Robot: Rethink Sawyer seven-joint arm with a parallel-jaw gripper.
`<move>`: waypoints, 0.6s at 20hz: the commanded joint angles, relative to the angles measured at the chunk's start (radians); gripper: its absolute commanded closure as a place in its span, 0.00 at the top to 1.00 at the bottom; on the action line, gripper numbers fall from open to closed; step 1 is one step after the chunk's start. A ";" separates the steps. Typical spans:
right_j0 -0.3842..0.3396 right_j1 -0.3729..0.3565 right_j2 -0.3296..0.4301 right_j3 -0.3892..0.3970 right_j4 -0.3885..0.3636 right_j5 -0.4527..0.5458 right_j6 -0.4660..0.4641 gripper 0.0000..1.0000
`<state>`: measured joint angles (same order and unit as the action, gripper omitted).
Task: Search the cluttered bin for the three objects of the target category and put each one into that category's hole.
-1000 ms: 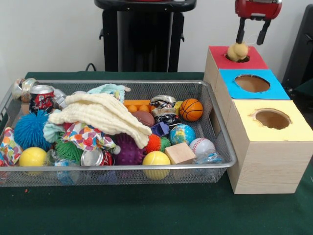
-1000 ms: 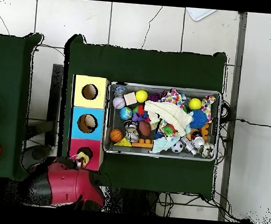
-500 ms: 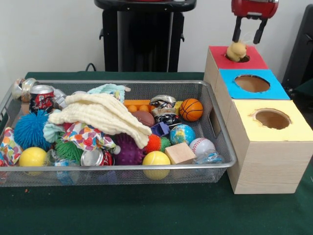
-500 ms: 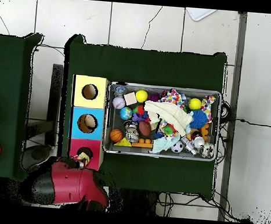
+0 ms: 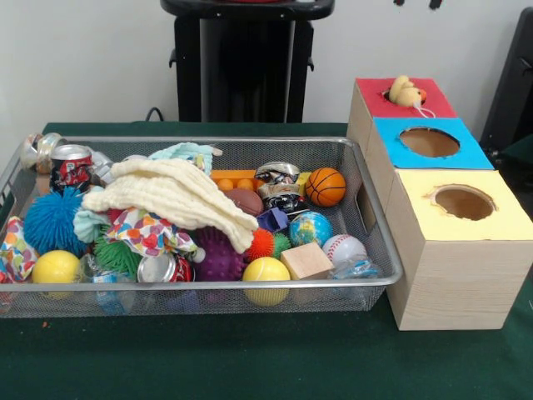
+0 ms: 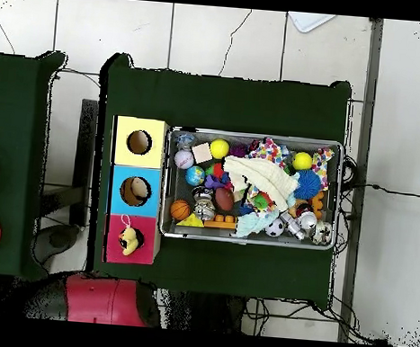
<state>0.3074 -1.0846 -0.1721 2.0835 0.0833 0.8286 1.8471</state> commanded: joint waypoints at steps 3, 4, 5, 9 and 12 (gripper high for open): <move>-0.019 -0.115 -0.001 0.095 -0.023 0.028 0.075 1.00; -0.032 -0.094 0.018 0.123 -0.005 -0.035 0.059 1.00; -0.046 -0.074 0.037 0.151 0.012 -0.098 0.044 1.00; -0.077 0.029 0.082 0.182 -0.003 -0.297 0.074 1.00; -0.093 0.070 0.094 0.139 -0.008 -0.291 0.077 1.00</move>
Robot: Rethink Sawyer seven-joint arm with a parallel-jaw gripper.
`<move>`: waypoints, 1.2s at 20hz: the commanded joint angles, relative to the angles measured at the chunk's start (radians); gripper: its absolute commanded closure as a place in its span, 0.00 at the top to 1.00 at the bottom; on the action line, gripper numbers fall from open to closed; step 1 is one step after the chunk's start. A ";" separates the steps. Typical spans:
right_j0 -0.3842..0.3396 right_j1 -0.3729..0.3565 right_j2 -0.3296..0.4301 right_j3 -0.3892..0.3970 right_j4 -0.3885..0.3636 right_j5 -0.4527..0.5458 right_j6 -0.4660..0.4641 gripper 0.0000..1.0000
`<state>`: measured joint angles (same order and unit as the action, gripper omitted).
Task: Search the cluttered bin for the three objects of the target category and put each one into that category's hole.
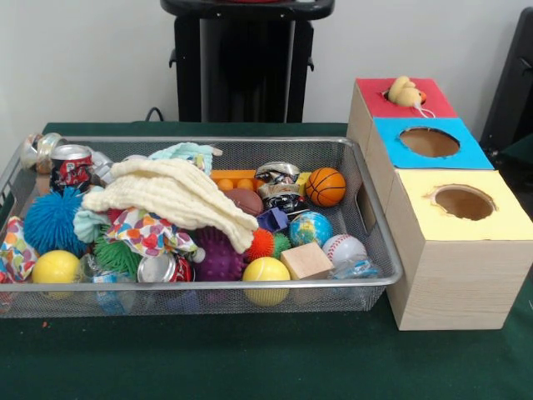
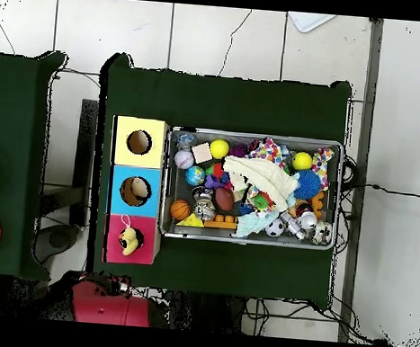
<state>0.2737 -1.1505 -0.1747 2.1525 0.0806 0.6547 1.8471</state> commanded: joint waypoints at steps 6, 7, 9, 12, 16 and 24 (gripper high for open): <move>-0.106 0.241 0.122 -0.010 -0.016 -0.151 0.062 1.00; -0.113 0.259 0.127 -0.023 -0.017 -0.158 0.061 1.00; -0.115 0.270 0.126 -0.041 -0.019 -0.142 0.067 1.00; -0.119 0.268 0.130 -0.053 -0.016 -0.121 0.068 1.00; -0.175 0.227 0.116 -0.076 -0.063 -0.057 -0.016 1.00; -0.410 0.282 0.195 -0.114 -0.219 -0.129 -0.190 1.00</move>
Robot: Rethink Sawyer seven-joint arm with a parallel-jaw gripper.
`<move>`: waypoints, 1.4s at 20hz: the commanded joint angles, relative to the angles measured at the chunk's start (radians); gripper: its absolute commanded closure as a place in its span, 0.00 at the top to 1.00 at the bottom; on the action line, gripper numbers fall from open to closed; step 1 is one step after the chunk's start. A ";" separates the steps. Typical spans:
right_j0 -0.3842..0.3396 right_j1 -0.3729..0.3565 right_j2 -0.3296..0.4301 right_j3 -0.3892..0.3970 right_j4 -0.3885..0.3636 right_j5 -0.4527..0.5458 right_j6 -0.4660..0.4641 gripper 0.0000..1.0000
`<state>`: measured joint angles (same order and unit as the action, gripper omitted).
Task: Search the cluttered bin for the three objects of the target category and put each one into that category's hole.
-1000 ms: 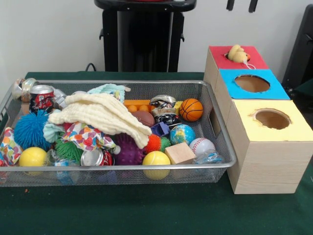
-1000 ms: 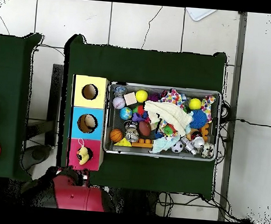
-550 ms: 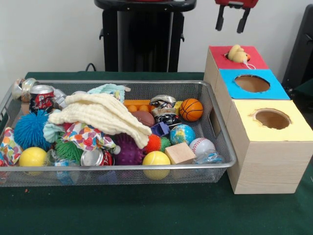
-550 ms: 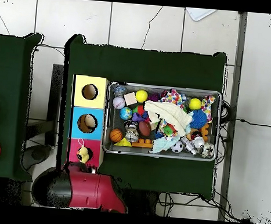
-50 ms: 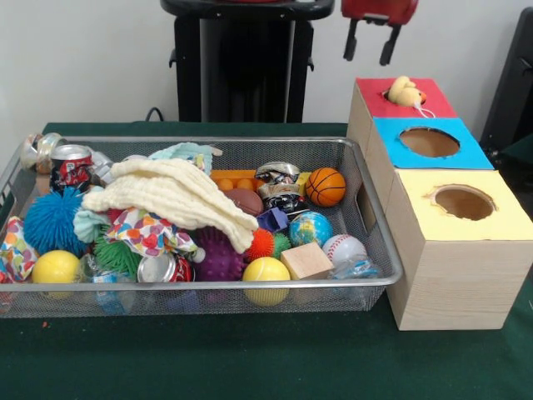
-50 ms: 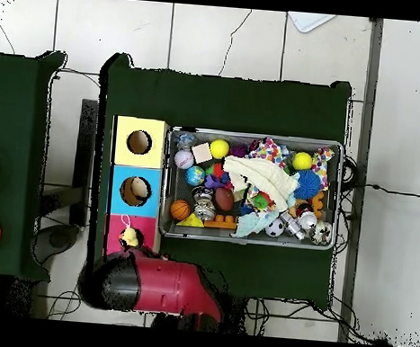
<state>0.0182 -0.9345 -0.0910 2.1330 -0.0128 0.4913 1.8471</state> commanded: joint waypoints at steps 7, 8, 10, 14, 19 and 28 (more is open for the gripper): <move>-0.202 0.062 0.183 -0.064 -0.188 0.027 -0.105 1.00; -0.189 0.053 0.187 -0.051 -0.184 0.033 -0.075 1.00; -0.146 0.019 0.194 -0.021 -0.156 0.060 -0.014 1.00; 0.009 -0.059 0.151 -0.005 -0.076 0.138 0.163 1.00; 0.168 -0.091 0.084 -0.036 -0.001 0.210 0.310 1.00; 0.191 0.012 0.043 -0.046 0.049 0.087 0.259 1.00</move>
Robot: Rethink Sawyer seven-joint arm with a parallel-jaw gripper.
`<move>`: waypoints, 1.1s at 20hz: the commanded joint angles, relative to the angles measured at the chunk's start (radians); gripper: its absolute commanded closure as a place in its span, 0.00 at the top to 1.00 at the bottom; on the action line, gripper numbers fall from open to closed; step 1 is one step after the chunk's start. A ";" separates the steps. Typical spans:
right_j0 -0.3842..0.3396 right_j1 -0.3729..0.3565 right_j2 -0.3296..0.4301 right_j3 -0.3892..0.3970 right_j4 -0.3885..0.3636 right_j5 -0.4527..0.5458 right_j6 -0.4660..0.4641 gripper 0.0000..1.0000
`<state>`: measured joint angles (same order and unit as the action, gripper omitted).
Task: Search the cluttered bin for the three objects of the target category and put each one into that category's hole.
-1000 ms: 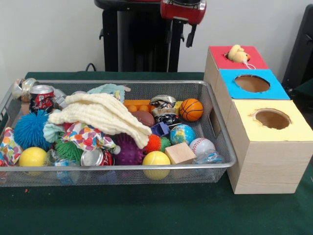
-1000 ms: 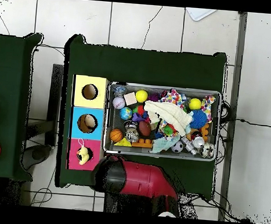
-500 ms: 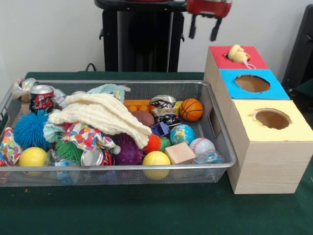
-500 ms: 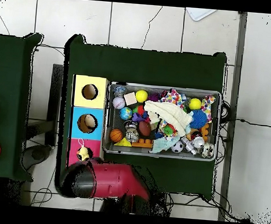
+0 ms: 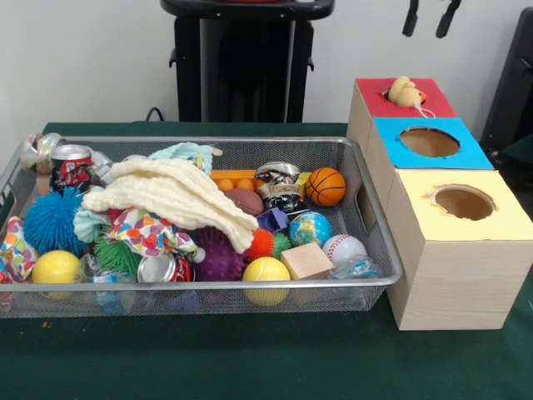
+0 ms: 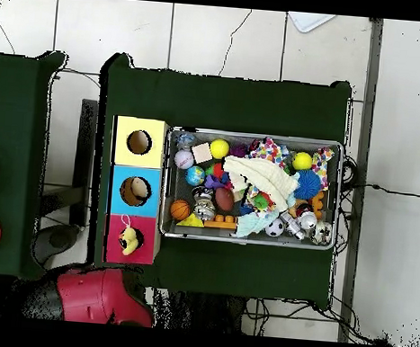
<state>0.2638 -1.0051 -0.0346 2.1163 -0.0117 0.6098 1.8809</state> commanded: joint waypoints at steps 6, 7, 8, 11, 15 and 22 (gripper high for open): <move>-0.091 0.146 -0.020 0.006 0.019 -0.183 0.191 0.00; -0.091 0.146 -0.020 0.009 0.017 -0.188 0.189 0.00; -0.091 0.145 -0.019 0.012 0.016 -0.193 0.188 0.00; -0.096 0.147 -0.014 0.021 0.018 -0.212 0.178 0.00; -0.096 0.182 -0.020 -0.007 0.019 -0.220 0.174 0.00; -0.083 0.258 -0.016 -0.082 0.046 -0.213 0.193 0.00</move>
<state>0.1884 -0.8301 -0.0609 2.1152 -0.0055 0.4216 1.8809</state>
